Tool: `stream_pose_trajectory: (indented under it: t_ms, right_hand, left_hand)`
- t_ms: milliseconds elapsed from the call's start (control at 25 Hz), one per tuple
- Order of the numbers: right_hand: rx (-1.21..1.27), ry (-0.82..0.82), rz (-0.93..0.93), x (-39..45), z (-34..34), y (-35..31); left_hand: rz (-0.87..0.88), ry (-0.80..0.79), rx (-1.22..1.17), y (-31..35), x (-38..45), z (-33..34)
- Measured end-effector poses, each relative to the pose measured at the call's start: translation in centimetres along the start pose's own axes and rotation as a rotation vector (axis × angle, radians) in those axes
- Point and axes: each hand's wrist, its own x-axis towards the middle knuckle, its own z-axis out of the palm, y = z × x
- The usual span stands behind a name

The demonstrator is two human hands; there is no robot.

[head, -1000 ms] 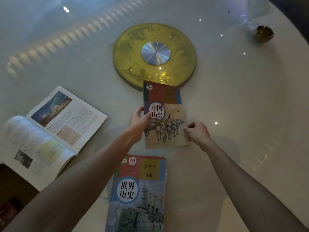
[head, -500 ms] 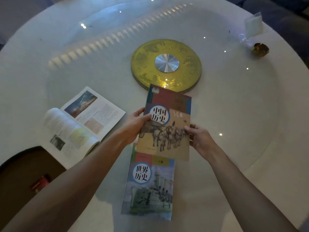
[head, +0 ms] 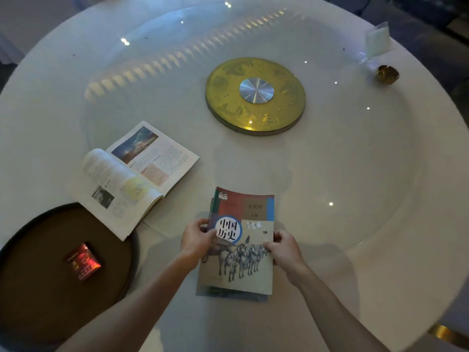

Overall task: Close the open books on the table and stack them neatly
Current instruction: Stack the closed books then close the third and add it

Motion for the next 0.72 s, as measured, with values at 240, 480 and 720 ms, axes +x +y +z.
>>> stream_pose_trajectory:
  t_ms: [240,480,720]
  right_hand:
    - [-0.288,0.105,-0.077,-1.4,1.6,2.7]
    - [-0.481,0.243,-0.186,-1.8,2.7,3.6]
    - [-0.323,0.217,0.107,-2.1,3.0,4.8]
  left_hand:
    - [0.161,0.036,0.253,-2.9,-1.2,-0.2]
    - [0.231,-0.028,0.459,-3.5,-1.2,-0.7]
    - [0.099,-0.022,0.348,-4.1,-1.0,-0.6]
